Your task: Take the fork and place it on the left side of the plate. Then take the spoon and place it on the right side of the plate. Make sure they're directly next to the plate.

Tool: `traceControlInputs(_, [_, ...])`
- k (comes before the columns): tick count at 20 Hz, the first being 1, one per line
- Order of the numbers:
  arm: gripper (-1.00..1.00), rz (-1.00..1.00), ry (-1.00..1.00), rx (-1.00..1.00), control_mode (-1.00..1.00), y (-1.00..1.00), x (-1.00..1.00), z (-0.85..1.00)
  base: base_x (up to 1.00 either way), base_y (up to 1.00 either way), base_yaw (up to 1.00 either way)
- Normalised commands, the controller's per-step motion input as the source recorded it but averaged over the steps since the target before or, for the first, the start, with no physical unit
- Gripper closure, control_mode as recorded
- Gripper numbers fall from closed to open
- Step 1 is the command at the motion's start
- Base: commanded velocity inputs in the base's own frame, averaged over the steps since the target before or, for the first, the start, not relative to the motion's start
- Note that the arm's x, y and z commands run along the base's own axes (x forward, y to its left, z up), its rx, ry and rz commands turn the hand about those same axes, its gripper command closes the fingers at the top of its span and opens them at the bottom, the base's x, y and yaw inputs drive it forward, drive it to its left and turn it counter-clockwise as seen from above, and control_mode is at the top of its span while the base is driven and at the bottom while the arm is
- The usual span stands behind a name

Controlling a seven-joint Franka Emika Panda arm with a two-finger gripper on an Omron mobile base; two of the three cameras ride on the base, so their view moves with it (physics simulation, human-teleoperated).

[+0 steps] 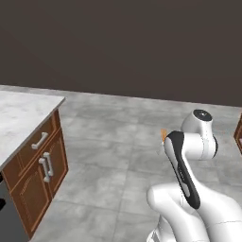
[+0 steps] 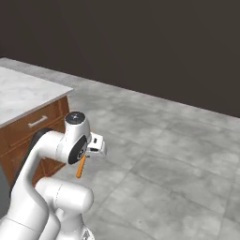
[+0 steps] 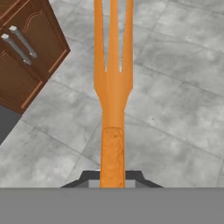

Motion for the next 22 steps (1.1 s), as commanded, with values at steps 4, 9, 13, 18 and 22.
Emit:
traceControlInputs(4, [1.00, 0.00, 0.00, 0.00, 1.00, 0.00, 0.00, 0.00, 1.00, 0.17, 0.00])
traceControlInputs(9, [1.00, 0.00, 0.00, 0.00, 1.00, 0.00, 0.00, 0.00, 1.00, 0.17, 0.00])
traceControlInputs(13, [1.00, 0.00, 0.00, 0.00, 1.00, 0.00, 0.00, 0.00, 1.00, 0.16, 0.00])
traceControlInputs(18, [1.00, 0.00, 0.00, 0.00, 1.00, 0.00, 0.00, 0.00, 1.00, 0.02, 0.00])
traceControlInputs(22, [1.00, 0.00, 0.00, 0.00, 1.00, 0.00, 0.00, 0.00, 1.00, 0.00, 0.00])
